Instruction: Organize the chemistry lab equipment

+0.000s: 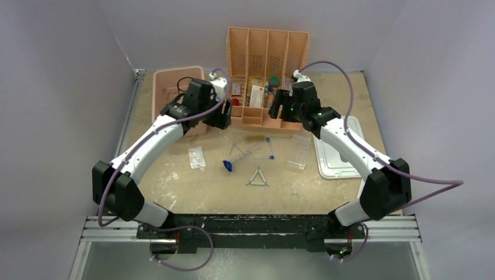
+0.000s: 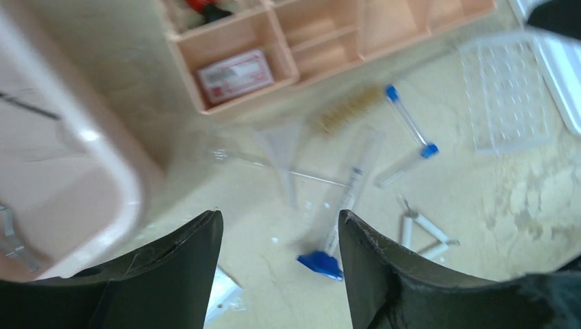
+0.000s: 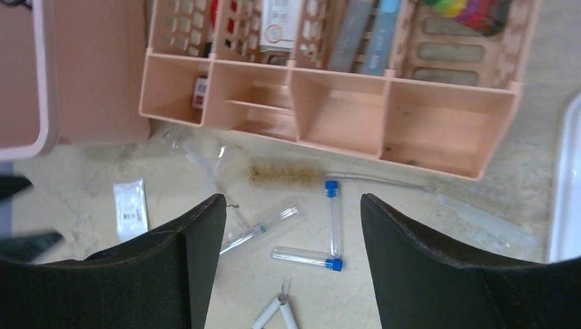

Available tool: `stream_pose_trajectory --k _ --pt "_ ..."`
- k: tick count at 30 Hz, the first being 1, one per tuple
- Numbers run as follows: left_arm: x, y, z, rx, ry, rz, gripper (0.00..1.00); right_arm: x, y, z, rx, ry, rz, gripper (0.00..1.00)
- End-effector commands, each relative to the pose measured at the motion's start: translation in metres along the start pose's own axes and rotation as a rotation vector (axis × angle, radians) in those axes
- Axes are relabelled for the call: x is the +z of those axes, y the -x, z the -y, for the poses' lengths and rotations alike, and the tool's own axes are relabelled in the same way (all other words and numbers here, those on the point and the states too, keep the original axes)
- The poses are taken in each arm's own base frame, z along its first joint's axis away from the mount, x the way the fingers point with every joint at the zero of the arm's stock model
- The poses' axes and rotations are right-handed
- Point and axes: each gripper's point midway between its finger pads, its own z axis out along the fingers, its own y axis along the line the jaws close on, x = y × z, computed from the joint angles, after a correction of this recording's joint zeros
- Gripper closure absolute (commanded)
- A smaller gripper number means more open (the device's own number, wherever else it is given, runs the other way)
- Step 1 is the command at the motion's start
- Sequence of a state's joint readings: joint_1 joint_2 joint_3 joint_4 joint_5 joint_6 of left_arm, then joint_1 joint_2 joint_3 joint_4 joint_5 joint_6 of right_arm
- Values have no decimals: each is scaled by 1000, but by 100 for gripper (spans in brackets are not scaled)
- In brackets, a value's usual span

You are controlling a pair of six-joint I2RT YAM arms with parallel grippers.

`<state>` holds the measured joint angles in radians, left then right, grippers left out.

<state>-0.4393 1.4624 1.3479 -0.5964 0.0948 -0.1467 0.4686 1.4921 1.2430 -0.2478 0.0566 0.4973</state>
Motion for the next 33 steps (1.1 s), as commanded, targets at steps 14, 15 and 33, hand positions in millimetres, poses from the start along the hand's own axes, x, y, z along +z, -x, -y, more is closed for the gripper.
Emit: stream_pose_trajectory --k 14,15,33 --pt "86 -124 76 330 -79 -419 45 -14 -15 74 290 -180 30 27" --pt "89 -131 74 337 -74 -444 45 -15 -15 75 290 -182 30 27" --pt "113 -180 56 422 -39 -610 70 -20 -11 90 304 -217 77 27"
